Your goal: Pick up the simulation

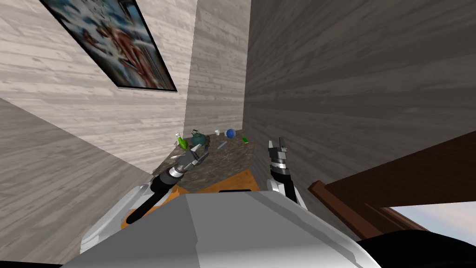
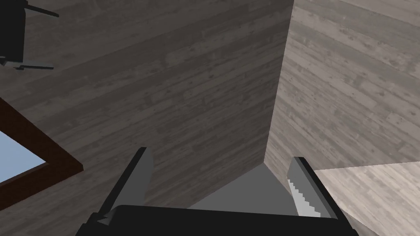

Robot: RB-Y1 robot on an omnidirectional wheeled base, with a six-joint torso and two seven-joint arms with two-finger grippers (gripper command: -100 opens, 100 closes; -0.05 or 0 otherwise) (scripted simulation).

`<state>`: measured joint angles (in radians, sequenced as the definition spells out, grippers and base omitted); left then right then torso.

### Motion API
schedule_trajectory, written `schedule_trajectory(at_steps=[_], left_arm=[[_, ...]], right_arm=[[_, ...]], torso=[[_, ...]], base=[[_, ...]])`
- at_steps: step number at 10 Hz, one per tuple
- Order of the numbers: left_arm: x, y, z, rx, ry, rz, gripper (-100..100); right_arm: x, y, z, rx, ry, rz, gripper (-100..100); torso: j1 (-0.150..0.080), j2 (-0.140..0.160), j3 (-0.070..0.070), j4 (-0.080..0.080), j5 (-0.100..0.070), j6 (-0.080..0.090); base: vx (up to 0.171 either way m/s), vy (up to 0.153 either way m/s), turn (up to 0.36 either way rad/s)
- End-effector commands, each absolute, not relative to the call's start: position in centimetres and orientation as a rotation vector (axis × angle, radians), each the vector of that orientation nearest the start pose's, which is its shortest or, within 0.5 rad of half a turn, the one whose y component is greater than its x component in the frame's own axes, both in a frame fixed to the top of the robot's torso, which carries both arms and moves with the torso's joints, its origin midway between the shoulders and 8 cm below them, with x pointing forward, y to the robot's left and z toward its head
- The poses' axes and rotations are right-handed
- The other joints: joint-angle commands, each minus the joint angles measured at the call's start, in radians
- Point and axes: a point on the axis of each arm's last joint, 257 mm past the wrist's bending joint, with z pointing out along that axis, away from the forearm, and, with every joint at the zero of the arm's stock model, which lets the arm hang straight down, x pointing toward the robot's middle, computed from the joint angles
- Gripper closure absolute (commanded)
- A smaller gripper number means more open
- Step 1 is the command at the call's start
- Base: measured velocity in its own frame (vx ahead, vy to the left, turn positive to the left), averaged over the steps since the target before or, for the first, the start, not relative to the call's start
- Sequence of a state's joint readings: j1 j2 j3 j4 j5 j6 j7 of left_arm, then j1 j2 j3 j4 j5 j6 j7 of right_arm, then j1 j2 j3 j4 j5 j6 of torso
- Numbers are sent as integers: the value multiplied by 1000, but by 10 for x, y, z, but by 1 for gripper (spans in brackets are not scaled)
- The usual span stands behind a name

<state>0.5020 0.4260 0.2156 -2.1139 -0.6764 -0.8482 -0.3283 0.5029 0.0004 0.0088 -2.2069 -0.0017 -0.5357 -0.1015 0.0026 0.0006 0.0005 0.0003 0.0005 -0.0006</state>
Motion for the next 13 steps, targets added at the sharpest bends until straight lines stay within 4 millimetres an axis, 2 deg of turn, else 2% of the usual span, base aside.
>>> schedule_trajectory(at_steps=[1, 2, 3, 5, 6, 8, 9, 10, 11, 13], left_arm=[[326, 221, -79, 631, 1147, -451, -100], [327, 219, -85, 654, 1160, -435, -100], [324, 223, -100, 738, 1182, -406, -100], [324, 221, -109, 774, 1201, -380, -100], [320, 226, -126, 862, 1225, -353, -100], [321, 226, -133, 890, 1239, -334, -100], [316, 233, -151, 980, 1264, -309, -100], [316, 234, -156, 1000, 1274, -296, -100], [310, 242, -172, 1085, 1295, -277, -100], [310, 244, -183, 1125, 1315, -251, -100]], right_arm=[[352, -279, -2, 733, 608, 1396, 0], [352, -279, -2, 733, 608, 1396, 0], [352, -279, -2, 733, 608, 1396, 0], [352, -279, -2, 733, 608, 1396, 0], [352, -279, -3, 733, 608, 1395, 0], [352, -279, -2, 733, 608, 1396, 0], [352, -279, -3, 733, 608, 1395, 0], [352, -279, -2, 733, 608, 1396, 0], [352, -279, -2, 733, 608, 1395, 0], [352, -279, -3, 733, 608, 1395, 0]], torso=[[0, 0, 0, 0, 0, 0], [1, 0, 0, 0, 0, 1], [1, 0, 0, 0, 0, 0], [1, 0, 0, 0, 0, 0], [0, -1, 0, 0, 0, -1], [1, -1, 0, 0, 0, 0], [0, -1, -1, 0, 0, -1], [1, -1, -1, 0, 0, 1], [1, -1, -1, 0, 0, 0], [2, -1, -1, 0, 1, -1]], base=[[-16, 22, -284], [-14, 22, -158], [-12, 20, -283], [-5, 20, -74], [-7, 13, -282], [-2, 24, -96], [1, 18, -300], [-3, 32, -187], [-1, 41, -323], [0, 30, -61]])
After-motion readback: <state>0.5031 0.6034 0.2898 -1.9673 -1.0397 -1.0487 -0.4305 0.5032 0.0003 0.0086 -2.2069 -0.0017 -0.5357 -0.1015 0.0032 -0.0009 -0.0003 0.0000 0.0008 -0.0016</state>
